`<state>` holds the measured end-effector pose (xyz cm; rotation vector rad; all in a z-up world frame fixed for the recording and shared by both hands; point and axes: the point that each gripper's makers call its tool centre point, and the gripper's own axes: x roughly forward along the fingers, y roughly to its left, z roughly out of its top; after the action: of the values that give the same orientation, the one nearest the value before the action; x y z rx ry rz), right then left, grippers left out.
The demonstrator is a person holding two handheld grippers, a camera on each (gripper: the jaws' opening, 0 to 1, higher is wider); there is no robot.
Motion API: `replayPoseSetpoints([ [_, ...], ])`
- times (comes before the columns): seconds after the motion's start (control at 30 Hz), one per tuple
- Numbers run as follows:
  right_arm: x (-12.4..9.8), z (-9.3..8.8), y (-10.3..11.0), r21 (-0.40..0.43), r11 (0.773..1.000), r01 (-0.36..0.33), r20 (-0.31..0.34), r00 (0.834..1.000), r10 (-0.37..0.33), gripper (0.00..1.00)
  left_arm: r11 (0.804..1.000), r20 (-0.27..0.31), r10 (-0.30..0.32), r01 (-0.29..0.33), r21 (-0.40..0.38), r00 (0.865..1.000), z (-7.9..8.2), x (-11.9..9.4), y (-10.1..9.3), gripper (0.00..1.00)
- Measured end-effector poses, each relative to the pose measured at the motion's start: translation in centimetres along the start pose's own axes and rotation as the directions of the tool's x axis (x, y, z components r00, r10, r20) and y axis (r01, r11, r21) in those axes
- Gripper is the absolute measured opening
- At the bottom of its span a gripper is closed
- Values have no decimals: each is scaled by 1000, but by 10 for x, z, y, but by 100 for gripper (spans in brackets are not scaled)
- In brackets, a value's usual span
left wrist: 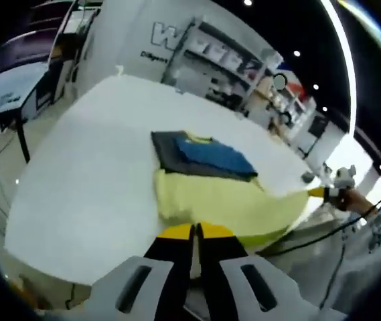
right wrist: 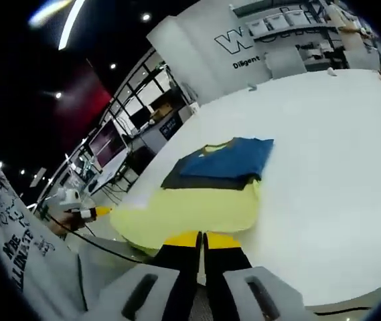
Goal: Fold the garment on the visible template until the final outline fits inside the template.
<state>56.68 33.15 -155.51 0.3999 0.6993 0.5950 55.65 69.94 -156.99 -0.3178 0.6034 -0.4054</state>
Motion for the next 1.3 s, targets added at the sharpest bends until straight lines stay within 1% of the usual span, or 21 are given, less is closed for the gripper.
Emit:
replayPoseSetpoints([
  [0.03,2,6,-3,7,1000,3,16,1000,-3,0,1000,17,4,-4,6,1000,8,4,0,0],
  [0.07,5,7,-3,2,1000,20,13,1000,-20,0,1000,20,8,-8,4,1000,12,7,2,0],
  [0.1,6,7,-10,-32,998,58,-6,998,-58,0,1000,32,10,-10,8,999,17,9,3,0],
  [0.13,8,10,-12,-68,995,70,-16,997,-71,0,1000,49,17,-18,21,999,25,15,6,0],
  [0.23,13,25,-7,-38,998,45,33,998,-44,0,999,53,29,-31,37,998,35,20,9,0],
  [0.27,16,37,-6,-29,999,33,64,997,-31,0,998,60,32,-35,49,998,43,22,8,0],
  [0.3,16,45,-6,-26,999,30,84,996,-27,0,998,66,28,-31,54,997,48,24,7,0],
  [0.37,21,69,-4,18,1000,1,142,990,-4,0,998,87,22,-27,59,996,61,29,7,0],
  [0.47,28,87,-8,6,1000,9,157,988,-10,0,997,100,22,-30,76,995,75,37,11,0],
  [0.53,37,107,-7,9,1000,1,181,984,-3,0,995,110,12,-23,92,994,91,46,13,0],
  [0.6,41,113,-7,-1,1000,0,186,983,0,0,995,116,8,-20,100,993,98,49,13,0],
  [0.63,52,123,-15,-20,1000,13,189,982,-8,0,992,129,6,-22,125,992,111,57,17,0],
  [0.77,67,137,-25,-17,1000,17,197,980,-13,0,987,147,1,-25,158,989,133,75,20,0],
  [0.83,72,142,-28,-24,1000,18,197,980,-13,0,984,149,0,-26,176,989,140,80,22,0],
  [0.87,78,149,-31,-34,999,23,198,980,-16,0,979,157,4,-36,200,988,150,90,25,0],
  [0.9,79,151,-31,-35,999,23,199,980,-15,0,977,159,5,-38,209,987,152,92,26,0],
  [0.97,91,163,-43,-36,999,26,197,980,-19,0,974,150,4,-38,222,989,161,105,29,0],
  [1.03,96,166,-46,-42,999,32,188,982,-24,0,972,144,3,-36,230,990,164,112,32,0],
  [1.13,108,170,-56,-47,998,39,177,984,-30,0,966,130,8,-41,257,992,174,138,47,0],
  [1.23,120,170,-68,-52,997,48,155,987,-40,0,971,111,12,-39,238,994,178,159,56,0],
  [1.3,124,168,-73,-45,997,58,138,989,-51,0,967,99,6,-30,251,995,179,174,60,0],
])
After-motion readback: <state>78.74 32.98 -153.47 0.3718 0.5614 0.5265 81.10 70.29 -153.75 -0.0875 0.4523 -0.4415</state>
